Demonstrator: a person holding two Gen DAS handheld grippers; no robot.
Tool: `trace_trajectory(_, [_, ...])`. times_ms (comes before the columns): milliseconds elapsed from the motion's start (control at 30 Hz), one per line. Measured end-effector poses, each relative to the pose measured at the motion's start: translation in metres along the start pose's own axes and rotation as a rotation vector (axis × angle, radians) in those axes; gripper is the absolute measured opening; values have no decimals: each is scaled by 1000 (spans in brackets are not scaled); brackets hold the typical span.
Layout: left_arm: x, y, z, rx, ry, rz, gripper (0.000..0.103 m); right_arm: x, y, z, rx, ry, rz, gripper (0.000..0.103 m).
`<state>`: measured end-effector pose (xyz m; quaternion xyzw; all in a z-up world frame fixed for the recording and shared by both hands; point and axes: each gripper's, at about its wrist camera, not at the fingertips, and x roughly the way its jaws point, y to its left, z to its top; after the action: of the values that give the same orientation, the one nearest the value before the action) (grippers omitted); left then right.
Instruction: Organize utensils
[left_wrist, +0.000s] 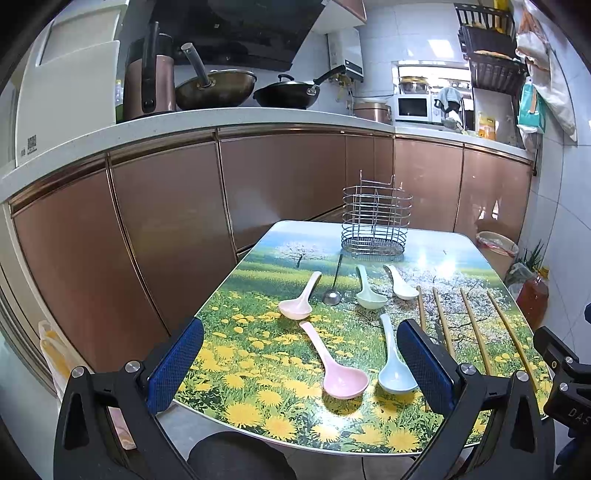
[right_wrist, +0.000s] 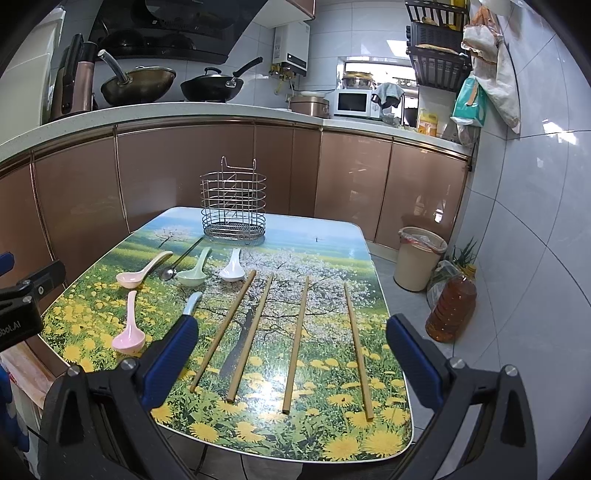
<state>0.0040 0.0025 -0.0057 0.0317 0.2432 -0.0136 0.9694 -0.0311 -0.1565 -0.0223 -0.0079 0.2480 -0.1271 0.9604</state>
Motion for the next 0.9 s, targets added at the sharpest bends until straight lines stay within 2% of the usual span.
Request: trace_trajectory(900, [3,1,-2,-4,5,2,103,2,-5,-2,52,-17,20,102])
